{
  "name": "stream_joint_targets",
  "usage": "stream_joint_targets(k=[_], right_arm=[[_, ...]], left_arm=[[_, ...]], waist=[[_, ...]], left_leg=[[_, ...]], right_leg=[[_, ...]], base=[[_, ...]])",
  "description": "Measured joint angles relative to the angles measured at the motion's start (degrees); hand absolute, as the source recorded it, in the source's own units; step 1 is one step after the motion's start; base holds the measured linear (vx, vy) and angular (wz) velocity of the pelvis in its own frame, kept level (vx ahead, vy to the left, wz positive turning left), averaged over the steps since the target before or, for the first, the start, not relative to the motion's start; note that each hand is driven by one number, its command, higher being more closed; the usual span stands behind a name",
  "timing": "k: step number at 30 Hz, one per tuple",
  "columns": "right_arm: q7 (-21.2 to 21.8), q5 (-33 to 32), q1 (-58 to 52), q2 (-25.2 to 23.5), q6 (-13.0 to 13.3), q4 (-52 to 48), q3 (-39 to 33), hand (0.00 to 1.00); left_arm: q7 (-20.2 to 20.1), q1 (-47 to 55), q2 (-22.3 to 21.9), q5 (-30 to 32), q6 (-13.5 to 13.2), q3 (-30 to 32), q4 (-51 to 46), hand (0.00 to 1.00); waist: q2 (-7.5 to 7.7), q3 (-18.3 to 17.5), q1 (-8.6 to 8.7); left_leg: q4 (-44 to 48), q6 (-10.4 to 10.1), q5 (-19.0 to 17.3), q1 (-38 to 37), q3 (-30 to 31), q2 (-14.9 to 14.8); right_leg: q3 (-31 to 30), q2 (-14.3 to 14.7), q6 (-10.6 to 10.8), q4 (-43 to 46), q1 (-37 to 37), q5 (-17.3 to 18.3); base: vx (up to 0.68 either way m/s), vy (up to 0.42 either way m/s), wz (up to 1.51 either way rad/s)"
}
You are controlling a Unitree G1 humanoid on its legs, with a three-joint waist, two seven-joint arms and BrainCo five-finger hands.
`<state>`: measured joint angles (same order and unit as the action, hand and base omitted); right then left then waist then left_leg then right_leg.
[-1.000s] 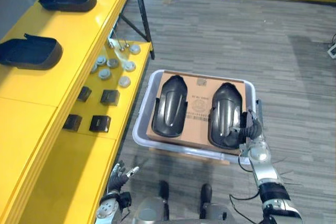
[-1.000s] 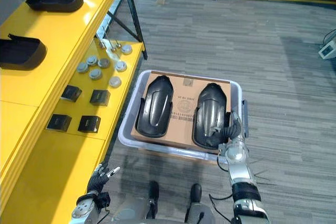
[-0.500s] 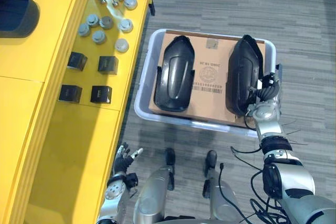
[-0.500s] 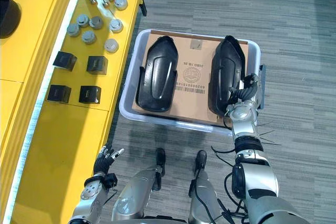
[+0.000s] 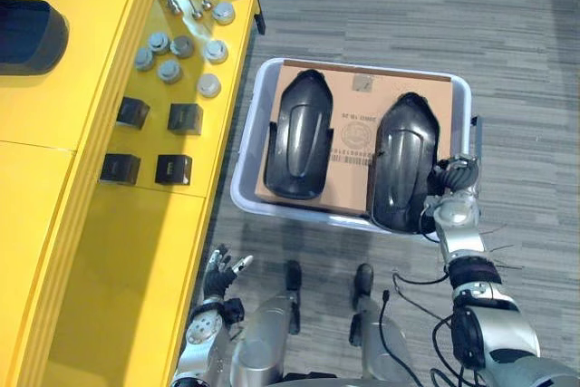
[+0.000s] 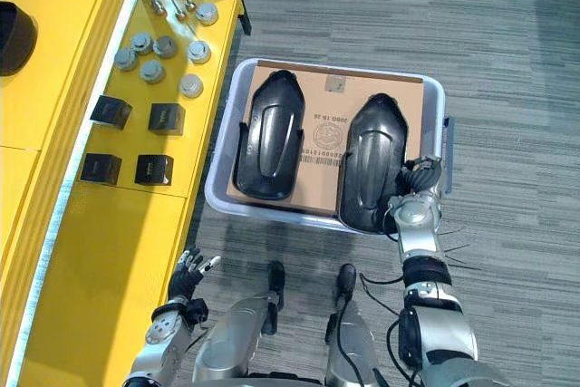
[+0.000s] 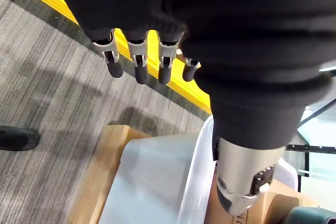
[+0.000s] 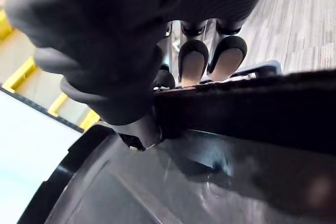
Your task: Walk over and take plastic housings, then place them on the shelf
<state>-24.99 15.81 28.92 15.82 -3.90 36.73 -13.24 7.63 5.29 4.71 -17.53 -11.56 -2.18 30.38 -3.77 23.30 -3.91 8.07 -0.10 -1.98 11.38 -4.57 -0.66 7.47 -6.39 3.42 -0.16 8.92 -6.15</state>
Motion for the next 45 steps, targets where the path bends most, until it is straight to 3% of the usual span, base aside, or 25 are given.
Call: stream_joint_targets(k=[5,10,14,23,28,34,40,45], right_arm=[[0.25,0.04,-6.37,-0.25,0.03,-5.61,-0.55,1.0],[0.19,0.82,-13.52,-1.92,0.12,-14.92,-4.15,1.0],[0.04,1.33,-17.83,-2.38,0.89,-20.68,-5.16,1.0],[0.25,1.71,-19.85,-7.28,3.72,-31.48,-5.39,1.0],[1.06,1.73,-20.35,-9.04,5.94,-39.83,-0.74,1.0],[1.84,2.35,-20.39,-12.83,8.11,-47.31,7.21,1.0],[3.29,1.45,-20.31,-15.25,10.2,-51.37,15.65,1.0],[4.06,-1.88,-19.83,-16.9,11.12,-54.18,24.14,1.0]], left_arm=[[-0.57,1.54,0.04,0.09,0.09,0.15,-0.03,0.0],[-1.81,3.67,0.04,0.36,0.82,0.52,-0.5,0.0],[-2.65,4.83,0.05,0.63,1.15,0.68,-1.91,0.0],[-2.68,7.95,-0.1,1.46,1.21,0.76,-12.34,0.0],[-2.54,9.35,-2.48,1.41,0.82,2.04,-25.29,0.0],[-0.73,7.97,-3.42,4.18,-1.58,-2.25,-36.23,0.0],[3.18,3.68,-3.58,11.15,-2.52,-9.27,-40.03,0.0],[6.02,-0.7,-4.04,12.73,-2.48,-15.04,-40.01,0.0]], waist=[[1.27,-1.34,0.41],[3.82,-4.32,1.65],[3.97,-7.2,1.86],[4.36,-8.92,2.66],[4.45,-9.92,2.77],[4.45,-12.11,2.77],[4.39,-13.54,2.93],[4.4,-15.07,3.08]], left_leg=[[-2.38,0.16,1.23,-2.37,0.15,0.21],[-4.41,0.08,2.09,-4.39,0.49,0.65],[-5.93,0.14,2.19,-6.34,0.28,0.76],[-8.27,-0.01,2.33,-9.29,0.34,0.73],[-8.99,0.01,2.34,-10.55,0.45,0.76],[-10.19,0.08,2.39,-11.96,0.88,0.91],[-10.55,0.26,2.52,-12.69,1.37,1.14],[-11.78,0.54,2.74,-14.15,1.0,1.27]], right_leg=[[0.07,0.01,0.1,-0.31,-1.39,0.07],[0.11,0.05,0.12,-1.37,-3.09,0.07],[0.09,0.04,0.28,-2.05,-4.42,0.14],[0.09,-0.12,0.67,-3.08,-6.84,0.46],[0.39,-0.11,0.9,-3.25,-7.85,0.7],[0.7,-0.21,1.05,-3.23,-8.94,1.31],[1.71,-0.4,1.13,-3.22,-9.73,1.38],[1.5,-0.48,1.17,-3.18,-10.43,1.41]], base=[[-0.01,0.004,0.0],[0.02,0.011,0.03],[0.03,0.011,-0.05],[0.02,0.004,0.0],[0.02,0.002,0.01],[0.01,-0.001,0.04],[-0.01,-0.001,0.05],[0.0,0.0,-0.02]])
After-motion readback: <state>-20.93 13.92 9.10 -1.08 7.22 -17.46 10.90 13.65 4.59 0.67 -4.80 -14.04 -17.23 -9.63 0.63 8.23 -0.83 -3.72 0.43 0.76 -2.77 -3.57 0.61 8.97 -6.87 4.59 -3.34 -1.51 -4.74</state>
